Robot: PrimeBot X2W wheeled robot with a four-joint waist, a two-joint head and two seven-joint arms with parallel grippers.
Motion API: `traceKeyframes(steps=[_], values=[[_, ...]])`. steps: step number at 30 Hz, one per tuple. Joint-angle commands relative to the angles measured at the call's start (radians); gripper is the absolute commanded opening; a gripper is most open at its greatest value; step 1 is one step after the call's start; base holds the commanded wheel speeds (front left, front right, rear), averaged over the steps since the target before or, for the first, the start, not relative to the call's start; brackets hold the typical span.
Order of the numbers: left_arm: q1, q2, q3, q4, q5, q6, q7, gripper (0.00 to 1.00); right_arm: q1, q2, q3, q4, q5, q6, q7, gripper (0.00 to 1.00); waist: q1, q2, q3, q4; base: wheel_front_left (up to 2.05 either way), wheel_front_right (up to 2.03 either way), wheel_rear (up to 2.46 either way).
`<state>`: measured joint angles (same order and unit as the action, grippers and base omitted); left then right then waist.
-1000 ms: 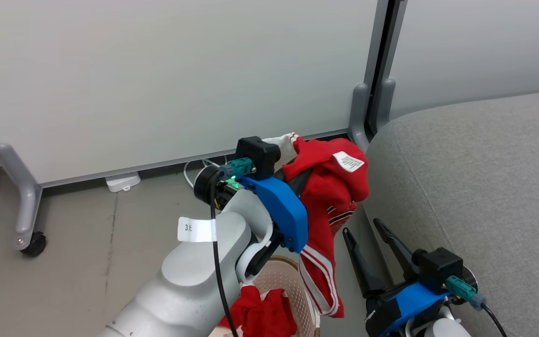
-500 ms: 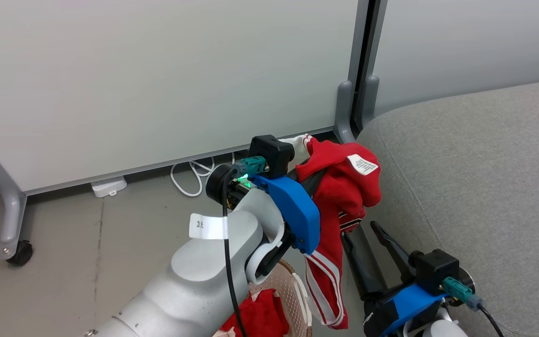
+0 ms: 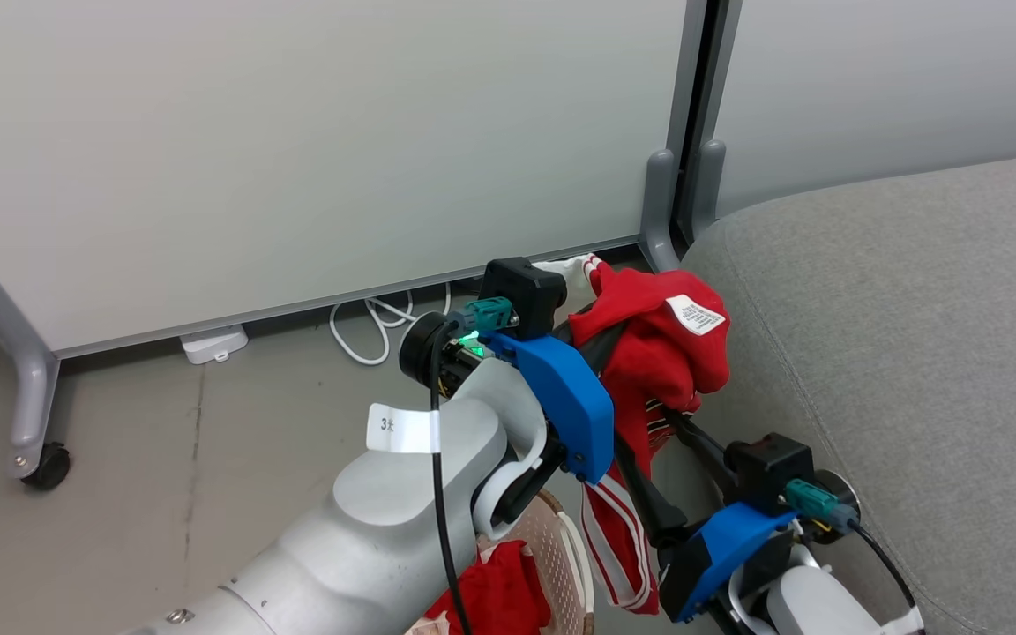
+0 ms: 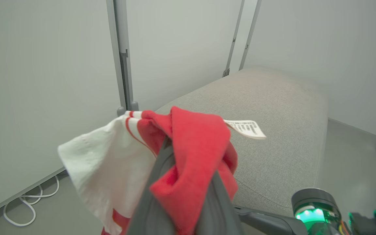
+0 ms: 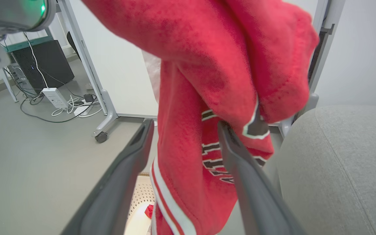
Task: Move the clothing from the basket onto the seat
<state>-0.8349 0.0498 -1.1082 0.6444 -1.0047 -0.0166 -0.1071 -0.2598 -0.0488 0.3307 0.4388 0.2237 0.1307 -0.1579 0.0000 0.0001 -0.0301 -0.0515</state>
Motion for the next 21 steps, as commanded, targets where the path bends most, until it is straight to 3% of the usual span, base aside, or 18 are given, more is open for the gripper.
traceKeyframes(steps=[1,21], values=[[-0.019,0.001,-0.008,-0.002,-0.008,0.006,-0.009,0.00,-0.026,-0.003,0.011,0.024,0.006,0.000,0.001,1.00,0.0000,-0.0001,0.002,0.005,0.00,0.00,0.00],[-0.059,0.001,-0.097,-0.012,-0.096,0.022,-0.036,0.00,-0.259,-0.003,0.161,0.348,0.141,0.000,-0.063,1.00,0.0000,-0.0001,0.011,0.049,0.00,0.00,0.00]])
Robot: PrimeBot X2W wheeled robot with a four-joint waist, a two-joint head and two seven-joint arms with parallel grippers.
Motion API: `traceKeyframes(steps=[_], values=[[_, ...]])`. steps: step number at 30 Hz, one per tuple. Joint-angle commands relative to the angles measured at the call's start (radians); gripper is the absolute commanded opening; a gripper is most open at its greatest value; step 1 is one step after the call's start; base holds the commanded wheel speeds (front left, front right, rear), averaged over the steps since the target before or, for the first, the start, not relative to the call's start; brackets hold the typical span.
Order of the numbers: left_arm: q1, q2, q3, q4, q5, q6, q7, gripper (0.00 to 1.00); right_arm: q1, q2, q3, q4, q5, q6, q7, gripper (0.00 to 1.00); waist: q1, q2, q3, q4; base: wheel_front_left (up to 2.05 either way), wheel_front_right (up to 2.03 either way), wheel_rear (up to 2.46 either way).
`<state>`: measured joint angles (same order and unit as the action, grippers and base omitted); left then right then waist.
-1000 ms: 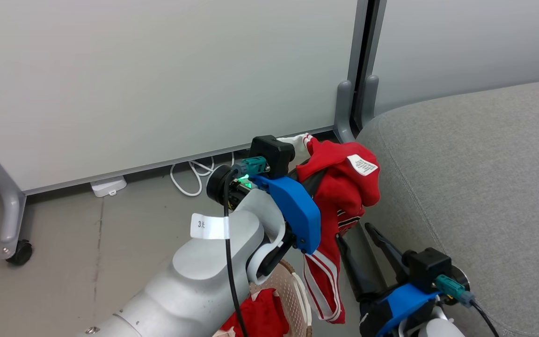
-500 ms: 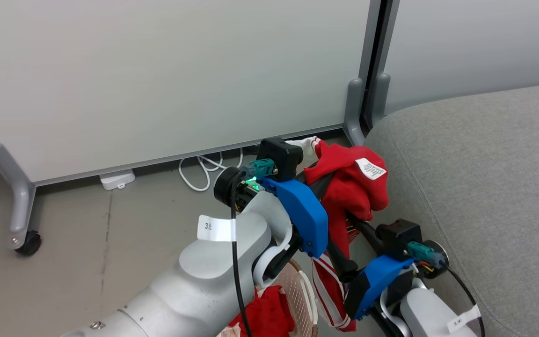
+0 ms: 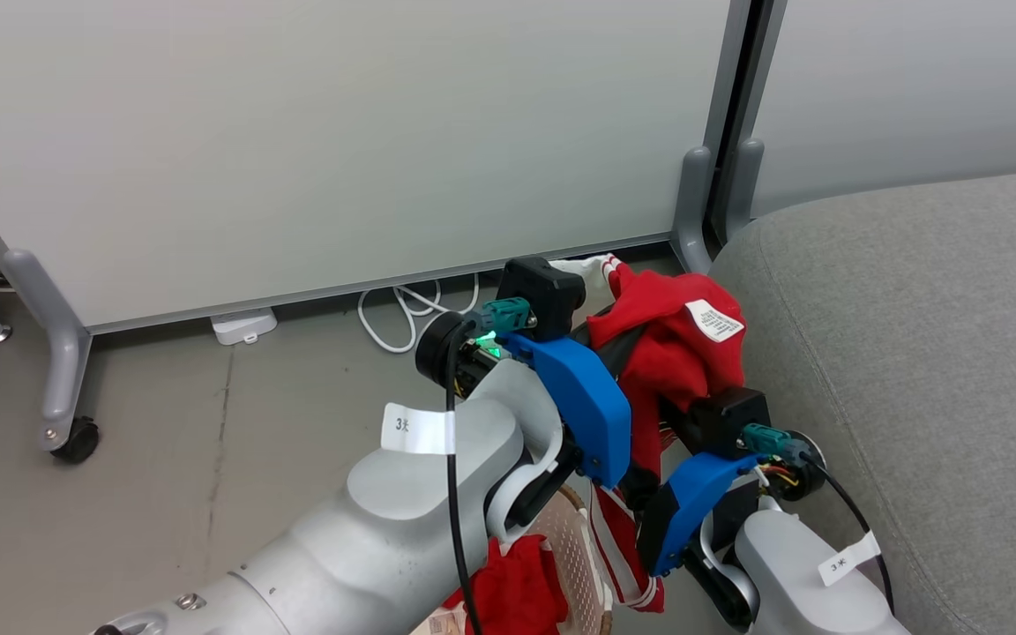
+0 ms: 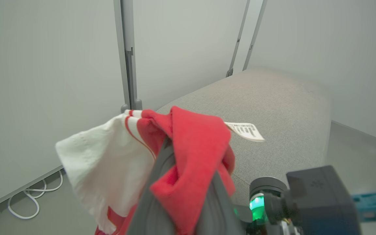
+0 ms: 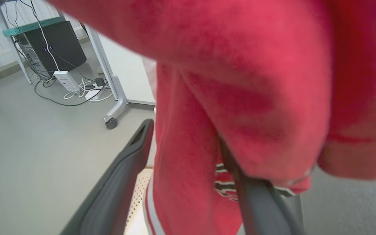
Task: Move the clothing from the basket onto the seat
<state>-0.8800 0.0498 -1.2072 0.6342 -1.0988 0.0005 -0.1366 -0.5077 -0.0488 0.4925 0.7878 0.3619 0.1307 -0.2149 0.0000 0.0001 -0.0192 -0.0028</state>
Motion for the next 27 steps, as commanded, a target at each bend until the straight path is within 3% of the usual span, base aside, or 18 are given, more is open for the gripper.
traceKeyframes(steps=[1,4,5,6,27], values=[[-0.016,0.001,-0.003,-0.003,-0.005,0.007,-0.008,0.00,-0.017,-0.003,0.008,0.010,0.011,0.000,-0.010,1.00,0.0000,-0.0001,0.000,0.001,0.00,0.00,0.00],[-0.020,0.001,-0.013,-0.001,-0.015,0.010,-0.011,0.00,-0.035,-0.003,0.031,0.039,0.034,0.000,-0.018,1.00,0.0000,-0.0001,0.000,0.001,0.00,0.00,0.00],[-0.022,0.001,-0.016,0.000,-0.020,0.010,-0.012,0.00,-0.041,-0.003,0.039,0.048,0.043,0.000,-0.021,0.36,0.0000,-0.0001,0.000,0.000,0.00,0.00,0.00],[-0.023,0.001,-0.019,0.002,-0.020,0.011,-0.014,0.00,-0.047,-0.003,0.046,0.056,0.050,0.000,-0.024,0.00,0.0000,-0.0001,-0.001,-0.001,0.00,0.00,0.00],[-0.015,0.001,-0.056,0.035,-0.065,0.004,-0.035,0.00,-0.071,-0.003,0.112,0.132,0.115,0.000,-0.051,0.00,0.0000,-0.0001,-0.017,-0.018,0.00,0.00,0.00]])
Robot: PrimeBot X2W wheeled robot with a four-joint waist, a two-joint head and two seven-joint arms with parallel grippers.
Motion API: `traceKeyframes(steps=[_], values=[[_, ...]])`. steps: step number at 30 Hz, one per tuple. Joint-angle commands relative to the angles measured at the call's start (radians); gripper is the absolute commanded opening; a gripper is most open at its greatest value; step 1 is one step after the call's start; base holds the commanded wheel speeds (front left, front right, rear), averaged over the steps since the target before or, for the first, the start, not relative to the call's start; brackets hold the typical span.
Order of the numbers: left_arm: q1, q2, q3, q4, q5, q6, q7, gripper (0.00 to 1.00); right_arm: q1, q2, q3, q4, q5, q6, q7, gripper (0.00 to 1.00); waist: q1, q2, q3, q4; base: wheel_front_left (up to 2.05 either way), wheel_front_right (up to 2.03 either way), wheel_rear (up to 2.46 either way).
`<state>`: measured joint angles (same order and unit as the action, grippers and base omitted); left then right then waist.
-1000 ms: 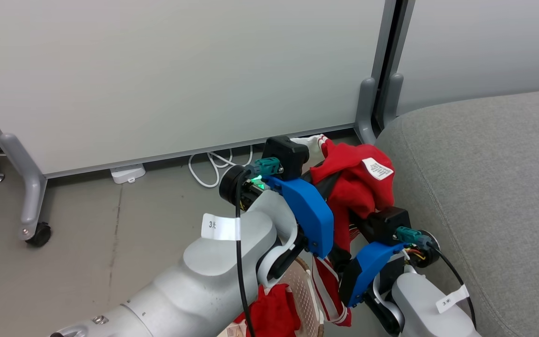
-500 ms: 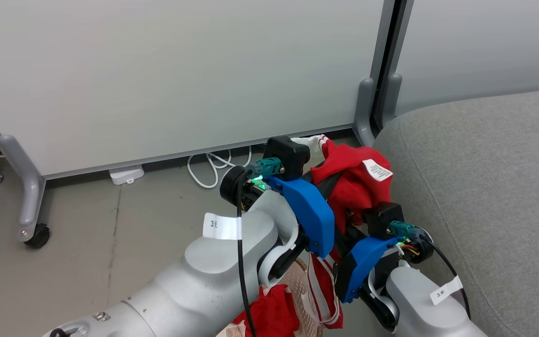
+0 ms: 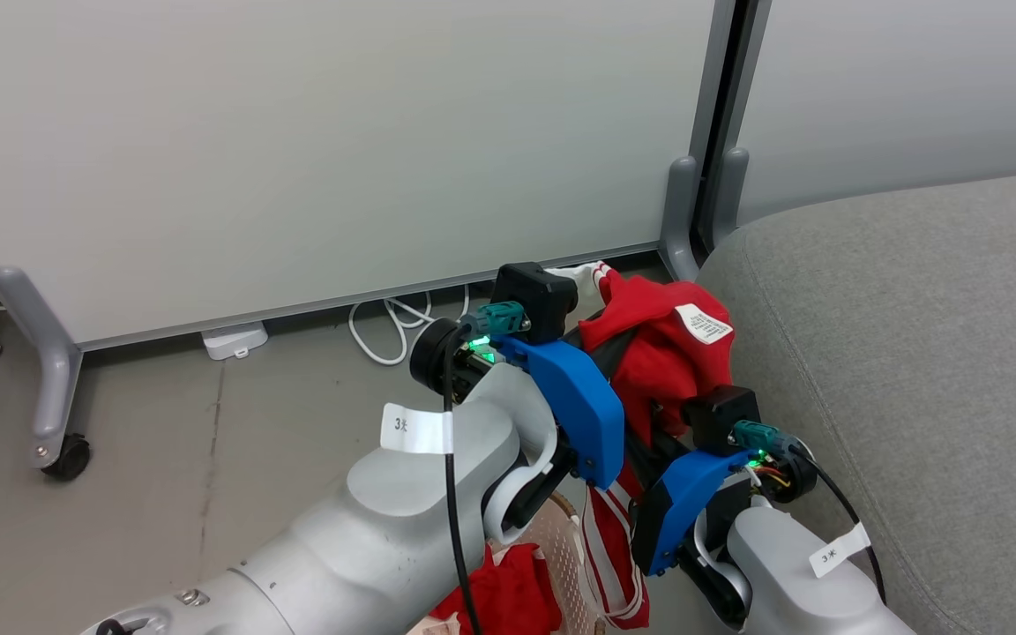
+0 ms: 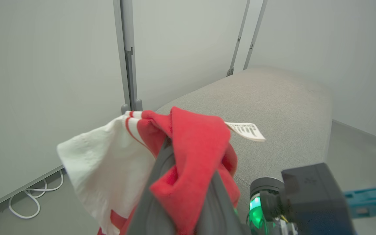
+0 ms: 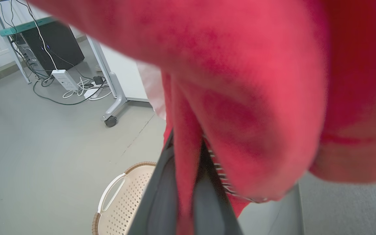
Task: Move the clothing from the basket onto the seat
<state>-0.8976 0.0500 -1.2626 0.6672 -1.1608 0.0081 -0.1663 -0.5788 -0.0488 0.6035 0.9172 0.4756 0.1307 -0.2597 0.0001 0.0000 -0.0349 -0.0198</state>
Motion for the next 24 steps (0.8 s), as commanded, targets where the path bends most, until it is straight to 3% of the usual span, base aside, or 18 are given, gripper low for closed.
traceKeyframes(steps=[1,7,8,9,10,24], values=[[0.005,0.001,-0.002,0.004,-0.005,-0.004,-0.005,0.00,0.005,-0.003,0.001,0.002,0.002,0.000,-0.007,0.00,-0.0001,0.0000,-0.003,-0.002,0.00,0.00,0.00],[0.010,0.001,-0.006,0.012,-0.012,-0.005,-0.010,0.00,0.019,-0.003,-0.006,-0.009,-0.003,0.000,-0.007,0.00,-0.0001,0.0000,-0.008,-0.006,0.00,0.00,0.00],[0.010,0.001,-0.006,0.013,-0.012,-0.006,-0.011,0.17,0.019,-0.003,-0.007,-0.011,-0.004,0.000,-0.007,0.00,-0.0001,0.0000,-0.009,-0.007,0.00,0.00,0.00],[0.009,0.001,-0.007,0.014,-0.012,-0.007,-0.013,0.64,0.020,-0.003,-0.008,-0.012,-0.006,0.000,-0.007,0.00,-0.0001,0.0000,-0.009,-0.007,0.00,0.00,0.00],[0.008,0.001,-0.008,0.015,-0.012,-0.008,-0.015,0.99,0.020,-0.003,-0.008,-0.012,-0.008,0.000,-0.007,0.00,-0.0001,0.0000,-0.009,-0.008,0.00,0.00,0.00],[0.012,0.001,-0.014,0.028,-0.019,-0.005,-0.038,1.00,0.023,-0.003,-0.026,-0.017,-0.015,0.000,-0.007,0.00,-0.0001,0.0000,-0.007,-0.009,0.00,0.00,0.00]])
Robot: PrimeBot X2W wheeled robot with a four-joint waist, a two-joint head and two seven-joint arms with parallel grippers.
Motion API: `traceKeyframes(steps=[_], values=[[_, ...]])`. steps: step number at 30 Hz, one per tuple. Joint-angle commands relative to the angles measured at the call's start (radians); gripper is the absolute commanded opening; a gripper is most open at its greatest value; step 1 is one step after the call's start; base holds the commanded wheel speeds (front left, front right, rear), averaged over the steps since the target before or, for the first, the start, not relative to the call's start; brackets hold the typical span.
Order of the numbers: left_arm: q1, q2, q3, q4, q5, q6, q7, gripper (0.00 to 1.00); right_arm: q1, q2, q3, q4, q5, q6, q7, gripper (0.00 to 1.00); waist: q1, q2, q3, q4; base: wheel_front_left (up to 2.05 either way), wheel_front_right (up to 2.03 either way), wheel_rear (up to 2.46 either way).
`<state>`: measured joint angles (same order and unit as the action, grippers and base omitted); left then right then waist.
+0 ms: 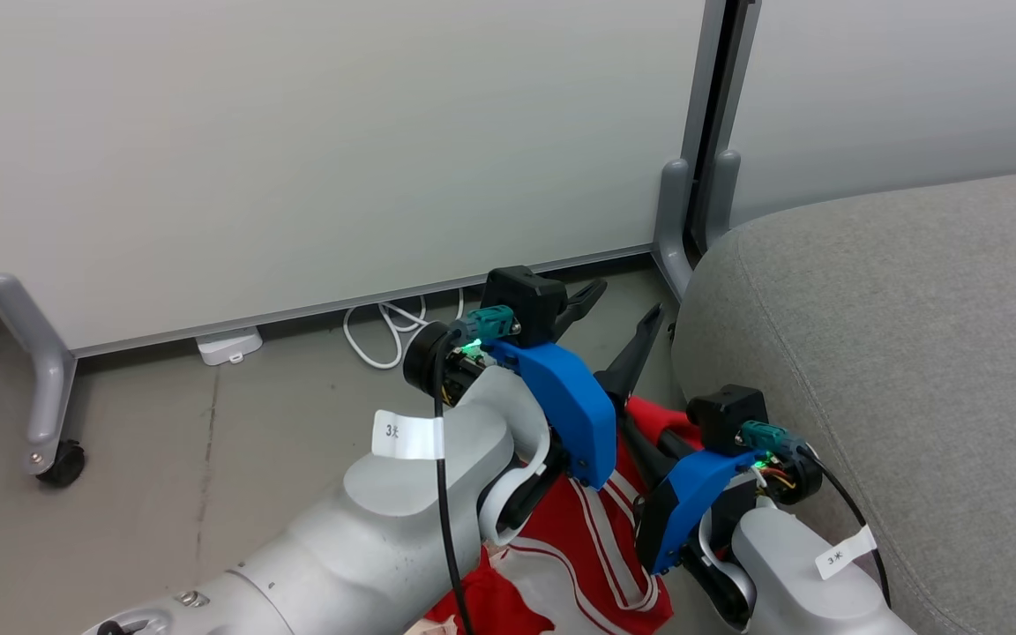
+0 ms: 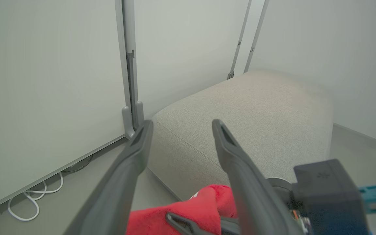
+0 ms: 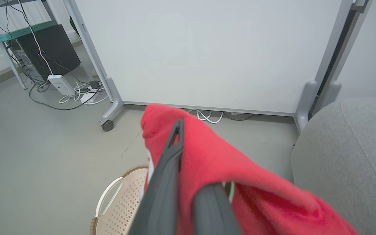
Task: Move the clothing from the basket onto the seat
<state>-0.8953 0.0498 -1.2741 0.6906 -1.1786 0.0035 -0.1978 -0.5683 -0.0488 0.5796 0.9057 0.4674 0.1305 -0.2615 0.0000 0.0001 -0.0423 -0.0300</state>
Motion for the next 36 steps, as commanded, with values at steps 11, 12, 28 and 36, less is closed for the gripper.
traceKeyframes(steps=[11,12,28,36], values=[[0.059,0.032,0.105,-0.006,0.113,0.021,-0.068,1.00,0.022,-0.003,-0.042,-0.021,-0.020,0.000,-0.005,0.00,0.0000,-0.0001,0.010,0.007,0.00,0.00,0.00],[0.081,0.043,0.139,-0.026,0.144,0.025,-0.069,1.00,0.022,-0.003,-0.046,-0.024,-0.022,0.000,-0.005,0.00,0.0000,-0.0001,0.011,0.008,0.00,0.00,0.00],[0.579,0.182,0.610,-0.335,0.611,0.015,-0.069,1.00,0.048,-0.003,-0.090,-0.084,-0.065,0.000,-0.005,0.00,0.0000,-0.0001,0.028,0.000,0.00,0.00,0.00],[0.729,0.176,0.765,-0.420,0.754,-0.017,-0.069,1.00,0.061,-0.007,-0.099,-0.100,-0.076,0.000,-0.005,0.00,0.0000,-0.0001,0.034,0.002,0.00,0.00,0.00]])
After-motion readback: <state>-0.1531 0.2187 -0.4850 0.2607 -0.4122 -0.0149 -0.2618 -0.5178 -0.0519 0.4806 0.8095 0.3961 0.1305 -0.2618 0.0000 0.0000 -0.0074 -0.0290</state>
